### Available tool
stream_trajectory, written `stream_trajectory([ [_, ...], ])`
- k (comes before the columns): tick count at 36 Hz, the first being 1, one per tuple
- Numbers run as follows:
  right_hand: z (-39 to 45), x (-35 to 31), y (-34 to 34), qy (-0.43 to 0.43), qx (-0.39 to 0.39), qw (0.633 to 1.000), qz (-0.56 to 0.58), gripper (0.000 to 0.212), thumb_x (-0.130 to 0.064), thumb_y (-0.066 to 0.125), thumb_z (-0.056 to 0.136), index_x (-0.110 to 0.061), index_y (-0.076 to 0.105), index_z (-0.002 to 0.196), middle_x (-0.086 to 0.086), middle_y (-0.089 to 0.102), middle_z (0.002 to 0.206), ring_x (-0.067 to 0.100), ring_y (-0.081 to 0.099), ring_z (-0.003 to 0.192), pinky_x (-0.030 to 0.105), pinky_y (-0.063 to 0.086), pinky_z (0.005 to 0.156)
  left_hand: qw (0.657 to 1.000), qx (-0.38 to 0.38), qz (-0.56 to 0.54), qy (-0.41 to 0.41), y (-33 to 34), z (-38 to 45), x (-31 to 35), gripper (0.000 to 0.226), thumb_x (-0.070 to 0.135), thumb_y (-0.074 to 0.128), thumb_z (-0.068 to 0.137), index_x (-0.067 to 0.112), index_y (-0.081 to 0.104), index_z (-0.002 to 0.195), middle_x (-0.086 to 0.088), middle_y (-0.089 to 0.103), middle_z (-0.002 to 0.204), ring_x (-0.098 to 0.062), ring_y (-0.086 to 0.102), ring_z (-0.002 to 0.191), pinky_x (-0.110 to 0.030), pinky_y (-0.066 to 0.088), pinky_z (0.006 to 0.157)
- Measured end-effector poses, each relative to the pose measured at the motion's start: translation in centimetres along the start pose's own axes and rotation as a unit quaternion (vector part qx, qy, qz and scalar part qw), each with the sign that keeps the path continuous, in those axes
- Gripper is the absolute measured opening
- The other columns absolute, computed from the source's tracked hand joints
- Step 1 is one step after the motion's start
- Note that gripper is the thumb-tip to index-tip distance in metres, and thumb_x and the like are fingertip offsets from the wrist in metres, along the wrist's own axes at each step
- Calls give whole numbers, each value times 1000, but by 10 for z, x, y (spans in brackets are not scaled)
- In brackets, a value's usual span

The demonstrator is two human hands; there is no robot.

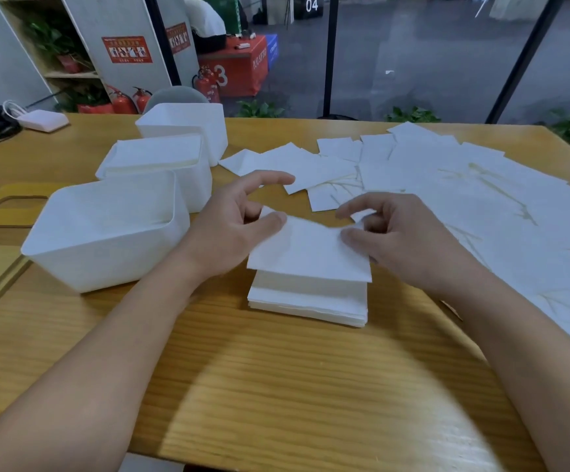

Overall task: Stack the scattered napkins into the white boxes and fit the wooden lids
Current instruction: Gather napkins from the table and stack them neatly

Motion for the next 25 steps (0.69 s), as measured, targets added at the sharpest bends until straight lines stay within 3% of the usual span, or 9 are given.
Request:
stream_trajectory([
  [4, -2, 9, 12, 43, -70, 995, -48, 19, -16, 74, 94, -30, 75, 106, -13, 50, 55, 6, 45, 50, 15, 36, 51, 995, -75, 59, -29, 10, -1, -8, 49, 17, 70, 105, 45, 59, 143, -16, 39, 59, -30, 31, 53, -28, 33, 55],
  [12, -2, 9, 14, 9, -69, 991, -117, 15, -26, 80, 87, -35, 76, 98, -6, 68, 76, 3, 56, 63, 29, 47, 65, 983, -129, 125, -45, 17, -2, -23, 43, 21, 74, 101, 45, 65, 135, 0, 43, 59, -16, 42, 57, -15, 44, 70],
  [15, 3, 10, 8, -23, -6, 988, -155, 19, -53, 82, 86, -41, 75, 100, -15, 66, 98, 3, 60, 82, 25, 48, 72, 983, -113, 136, -46, 14, 0, -27, 24, 33, 76, 101, 41, 71, 123, 2, 43, 58, -15, 41, 55, -20, 45, 67],
  [17, 8, 12, 13, -36, 1, 983, -180, 38, -72, 71, 89, -42, 75, 112, -24, 62, 121, 1, 59, 105, 25, 50, 87, 985, -79, 147, -37, 10, 4, -28, 11, 40, 74, 102, 38, 73, 113, 6, 44, 55, -12, 41, 53, -28, 42, 63],
  [19, 13, 16, 23, -46, -21, 975, -218, 63, -84, 55, 90, -38, 73, 130, -24, 56, 144, 4, 51, 127, 36, 47, 107, 984, -51, 168, -29, 8, 7, -29, 7, 43, 72, 103, 37, 74, 106, 9, 46, 53, -10, 42, 52, -35, 43, 63],
  [21, 20, 19, 33, -41, -46, 967, -246, 72, -86, 45, 94, -35, 69, 138, -20, 46, 160, 13, 40, 140, 43, 35, 118, 981, -38, 188, -28, 9, 8, -33, 9, 46, 70, 103, 38, 75, 102, 9, 51, 54, -7, 45, 53, -42, 48, 65],
  [25, 35, 25, 47, -22, -74, 959, -274, 74, -87, 28, 97, -31, 72, 117, -15, 37, 169, 23, 28, 151, 46, 25, 119, 978, -41, 203, -25, 12, 9, -38, 10, 49, 70, 102, 40, 75, 101, 6, 56, 58, -7, 49, 54, -39, 46, 64],
])
Point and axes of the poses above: each hand's wrist, its own z-axis towards the middle knuckle, its own y-axis out of the palm, x = y × z, the point moved 8 cm from there along z, towards the middle knuckle
